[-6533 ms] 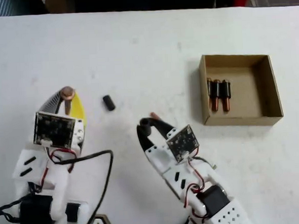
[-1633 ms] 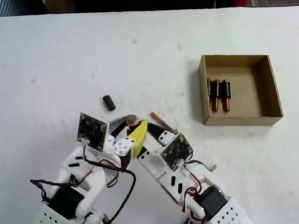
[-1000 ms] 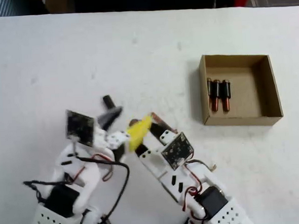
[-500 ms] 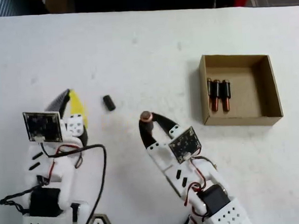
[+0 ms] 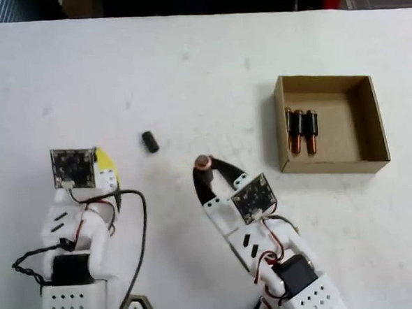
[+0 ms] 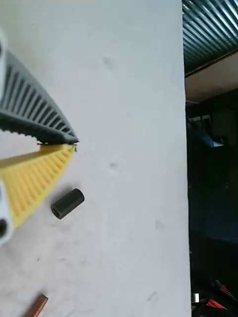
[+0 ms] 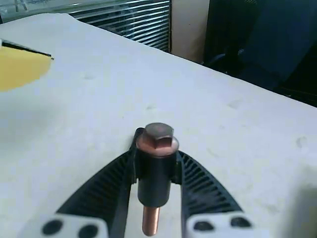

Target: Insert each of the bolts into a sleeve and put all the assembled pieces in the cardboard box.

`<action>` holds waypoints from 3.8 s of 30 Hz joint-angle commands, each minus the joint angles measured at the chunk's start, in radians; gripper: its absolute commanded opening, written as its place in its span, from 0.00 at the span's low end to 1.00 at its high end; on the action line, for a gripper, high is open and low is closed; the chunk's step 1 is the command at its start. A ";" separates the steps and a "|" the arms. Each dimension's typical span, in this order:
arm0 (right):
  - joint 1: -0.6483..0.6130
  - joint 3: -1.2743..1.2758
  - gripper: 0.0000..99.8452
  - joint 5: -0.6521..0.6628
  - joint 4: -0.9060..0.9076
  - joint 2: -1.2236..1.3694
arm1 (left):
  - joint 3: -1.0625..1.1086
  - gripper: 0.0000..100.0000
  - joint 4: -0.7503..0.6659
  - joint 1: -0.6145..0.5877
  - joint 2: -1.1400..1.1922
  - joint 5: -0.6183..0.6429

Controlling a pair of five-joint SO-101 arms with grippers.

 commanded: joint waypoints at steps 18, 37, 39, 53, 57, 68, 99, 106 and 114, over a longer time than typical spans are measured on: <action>0.010 0.008 0.02 0.014 0.001 -0.013 | 0.005 0.02 -0.018 -0.094 -0.263 -0.017; 0.182 -0.074 0.02 0.015 0.081 -0.013 | 0.176 0.02 0.095 -0.016 -0.305 -0.132; 0.208 -0.127 0.02 0.015 0.148 -0.013 | 0.206 0.02 0.095 -0.015 -0.305 -0.132; 0.366 -0.454 0.02 0.081 0.435 0.001 | 0.235 0.02 0.176 -0.010 -0.305 -0.132; 0.412 -0.571 0.02 0.098 0.490 0.093 | 0.235 0.02 0.187 -0.012 -0.305 -0.132; 0.610 -0.911 0.02 0.112 0.464 0.604 | 0.235 0.02 0.222 -0.012 -0.305 -0.132; 0.846 -1.593 0.02 0.229 0.222 1.974 | 0.235 0.02 0.222 -0.016 -0.305 -0.133; 0.868 -1.726 0.02 0.345 0.225 2.167 | 0.235 0.02 0.222 -0.012 -0.305 -0.133; 0.865 -1.729 0.02 0.373 0.237 2.201 | 0.235 0.02 0.222 -0.012 -0.305 -0.133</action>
